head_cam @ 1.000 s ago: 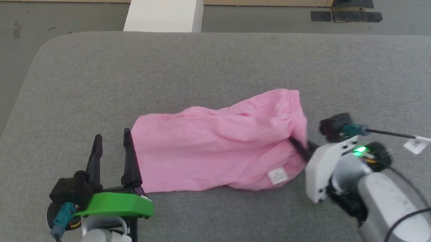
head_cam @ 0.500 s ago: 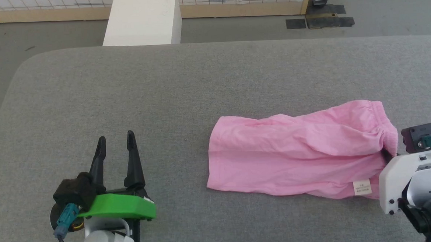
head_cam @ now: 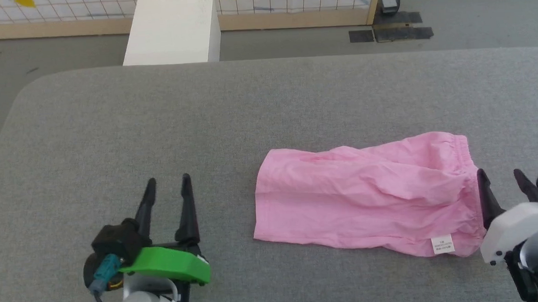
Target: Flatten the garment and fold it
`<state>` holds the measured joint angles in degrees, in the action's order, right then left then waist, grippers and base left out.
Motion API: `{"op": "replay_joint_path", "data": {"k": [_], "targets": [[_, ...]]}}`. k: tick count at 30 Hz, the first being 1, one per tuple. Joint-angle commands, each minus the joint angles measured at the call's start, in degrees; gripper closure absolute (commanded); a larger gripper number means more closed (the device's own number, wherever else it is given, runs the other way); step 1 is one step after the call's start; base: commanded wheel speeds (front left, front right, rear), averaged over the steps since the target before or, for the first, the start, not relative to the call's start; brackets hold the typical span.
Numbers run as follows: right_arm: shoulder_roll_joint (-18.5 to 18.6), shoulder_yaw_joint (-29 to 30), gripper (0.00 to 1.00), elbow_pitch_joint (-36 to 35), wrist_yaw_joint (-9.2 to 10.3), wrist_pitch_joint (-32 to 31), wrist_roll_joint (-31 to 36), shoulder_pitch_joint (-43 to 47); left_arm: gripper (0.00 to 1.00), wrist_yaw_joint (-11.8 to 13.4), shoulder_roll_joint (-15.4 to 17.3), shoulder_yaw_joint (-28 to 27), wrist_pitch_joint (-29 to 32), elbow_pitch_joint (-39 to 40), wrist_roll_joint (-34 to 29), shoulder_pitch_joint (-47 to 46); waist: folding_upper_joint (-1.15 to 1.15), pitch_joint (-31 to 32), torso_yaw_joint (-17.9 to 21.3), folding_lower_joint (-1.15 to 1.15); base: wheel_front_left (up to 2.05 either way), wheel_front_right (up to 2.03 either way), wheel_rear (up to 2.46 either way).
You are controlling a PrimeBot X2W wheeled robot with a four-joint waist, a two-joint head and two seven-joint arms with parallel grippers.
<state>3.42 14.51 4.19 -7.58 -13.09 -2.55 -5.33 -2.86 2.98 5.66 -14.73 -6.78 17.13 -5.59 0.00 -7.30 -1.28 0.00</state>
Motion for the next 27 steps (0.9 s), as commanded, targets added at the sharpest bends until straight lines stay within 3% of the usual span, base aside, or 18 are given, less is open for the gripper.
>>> {"op": "replay_joint_path", "data": {"k": [1,5,11,19,27], "targets": [[-0.3,-0.2,0.00,-1.0,0.09,2.9,-0.5,1.9,0.00,-0.4,-0.1,0.8,-0.3,-0.5,0.3,0.4,0.00,1.3,0.8,0.00,0.00,0.00,0.00],[-0.5,-1.2,0.00,-3.2,0.09,10.9,-1.7,5.8,0.00,-0.9,-0.1,4.1,0.5,-3.5,0.9,1.4,0.00,2.7,2.4,0.00,0.00,0.00,0.00],[-0.5,-4.8,0.00,-3.2,0.09,18.4,-3.7,9.5,0.00,-0.2,-0.1,8.2,8.7,-6.4,1.5,0.7,0.00,3.5,5.0,0.00,0.00,0.00,0.00],[-0.5,-8.0,0.00,-1.7,0.09,20.8,-5.6,10.2,0.00,6.2,-0.1,10.6,21.6,-8.8,3.8,-0.8,0.00,3.3,8.7,0.00,0.00,0.00,0.00],[-0.5,-9.5,0.00,-1.5,0.09,21.3,-6.6,9.7,0.00,11.4,0.7,11.5,32.0,-12.0,2.1,-3.4,0.00,2.2,10.8,0.00,0.00,0.00,0.00]]}}
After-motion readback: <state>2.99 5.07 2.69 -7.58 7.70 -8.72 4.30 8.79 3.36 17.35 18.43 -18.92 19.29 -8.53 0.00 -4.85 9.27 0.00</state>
